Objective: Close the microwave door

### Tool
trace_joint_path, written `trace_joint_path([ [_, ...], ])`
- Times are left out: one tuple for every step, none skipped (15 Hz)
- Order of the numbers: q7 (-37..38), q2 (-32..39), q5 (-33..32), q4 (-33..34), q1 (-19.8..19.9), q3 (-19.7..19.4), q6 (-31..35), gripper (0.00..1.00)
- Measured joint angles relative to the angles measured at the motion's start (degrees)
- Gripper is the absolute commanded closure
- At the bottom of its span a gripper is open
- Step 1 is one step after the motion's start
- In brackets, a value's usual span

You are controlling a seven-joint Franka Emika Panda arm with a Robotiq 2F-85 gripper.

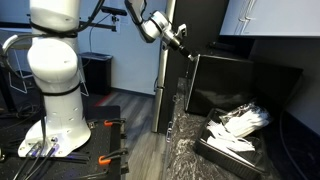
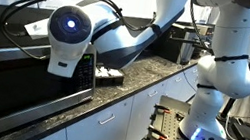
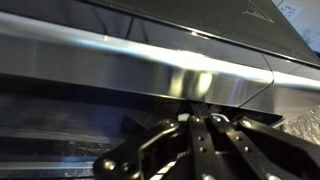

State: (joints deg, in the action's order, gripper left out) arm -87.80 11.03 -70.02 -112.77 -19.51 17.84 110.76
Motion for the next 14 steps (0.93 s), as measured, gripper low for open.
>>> trace_joint_path([
  [0.0,0.0,0.3,0.1,0.0,0.0,0.0,1.00],
  [-0.3,-0.1,1.9,0.3,0.1,0.0,-0.3,1.00],
  [-1.3,-0.3,5.2,0.6,0.4,0.0,-0.9,1.00],
  [-3.0,-0.7,9.7,0.8,0.6,0.1,-1.2,1.00],
  [-4.6,-1.4,14.6,1.0,0.6,0.3,-1.8,1.00],
  [-5.8,-2.4,19.7,1.0,0.6,0.9,-2.7,1.00],
  [-6.9,-3.4,24.7,1.0,0.5,1.5,-3.4,1.00],
  [-7.8,-4.7,30.0,1.0,0.4,2.2,-4.0,1.00],
  [-8.1,-6.2,35.0,0.7,0.3,2.8,-4.8,1.00],
  [-8.2,-7.7,39.9,0.4,0.1,3.1,-5.7,1.00],
  [-8.2,-9.2,44.4,0.0,-0.1,3.4,-6.8,1.00],
  [-8.0,-10.8,48.7,-0.7,-0.2,3.4,-7.6,1.00],
  [-7.4,-12.2,52.6,-1.6,-0.2,3.4,-8.2,1.00],
  [-6.6,-13.6,56.1,-2.8,-0.2,3.3,-8.5,1.00],
])
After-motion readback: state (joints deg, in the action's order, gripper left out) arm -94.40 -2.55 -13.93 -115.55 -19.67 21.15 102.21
